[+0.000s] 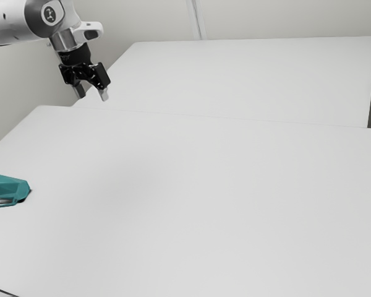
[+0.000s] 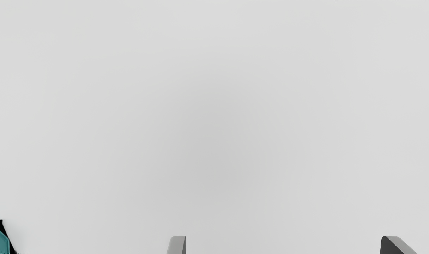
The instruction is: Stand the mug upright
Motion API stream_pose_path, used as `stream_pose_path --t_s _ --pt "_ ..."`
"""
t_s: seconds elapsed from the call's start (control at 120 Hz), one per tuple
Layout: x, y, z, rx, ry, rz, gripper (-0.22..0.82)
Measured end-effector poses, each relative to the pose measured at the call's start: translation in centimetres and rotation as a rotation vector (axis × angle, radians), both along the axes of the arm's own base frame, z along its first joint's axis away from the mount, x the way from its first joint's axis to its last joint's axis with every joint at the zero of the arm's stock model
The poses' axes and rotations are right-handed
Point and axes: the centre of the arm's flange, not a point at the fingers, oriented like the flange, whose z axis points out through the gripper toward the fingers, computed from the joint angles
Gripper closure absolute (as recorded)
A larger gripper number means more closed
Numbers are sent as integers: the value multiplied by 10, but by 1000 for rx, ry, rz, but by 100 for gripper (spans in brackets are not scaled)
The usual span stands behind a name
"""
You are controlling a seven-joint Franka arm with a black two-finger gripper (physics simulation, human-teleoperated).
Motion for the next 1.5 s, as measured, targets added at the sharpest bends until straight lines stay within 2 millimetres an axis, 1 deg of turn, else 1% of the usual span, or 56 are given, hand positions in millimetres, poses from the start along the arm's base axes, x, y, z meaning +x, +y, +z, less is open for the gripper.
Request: stream_pose_path --t_s 0.233,0.3,0.358,0.4,0.433,0.483,0.583,0.692,0.833,0.892,0.95,0.992,1.058,1.1,1.192,1.233,1.267,1.383,1.5 --pt "0 2 1 1 -3 28 0" --pt "-3 2 -6 -1 13 35 0" --pt "-6 3 -7 0 19 41 0" --pt "-8 6 -6 2 19 50 0" --pt "-11 14 -2 3 16 65 0" --pt "-17 34 0 -18 16 102 0" --pt "-34 96 2 -102 6 191 0" --pt "-53 152 2 -192 -9 245 0" --pt "-79 234 -19 -300 -26 300 0" --pt "-83 270 -34 -337 -35 313 0" --pt "-83 300 -49 -366 -45 310 0" --pt "-84 313 -55 -382 -52 297 0" --pt "-87 324 -62 -402 -60 268 0" --pt "-93 334 -65 -410 -65 261 0" --pt "-124 374 -75 -427 -81 283 0" --pt "-138 389 -78 -431 -90 291 0" --pt "-146 400 -82 -435 -95 292 0" --pt "-145 431 -106 -437 -111 258 0" --pt "-150 465 -139 -470 -140 233 0"
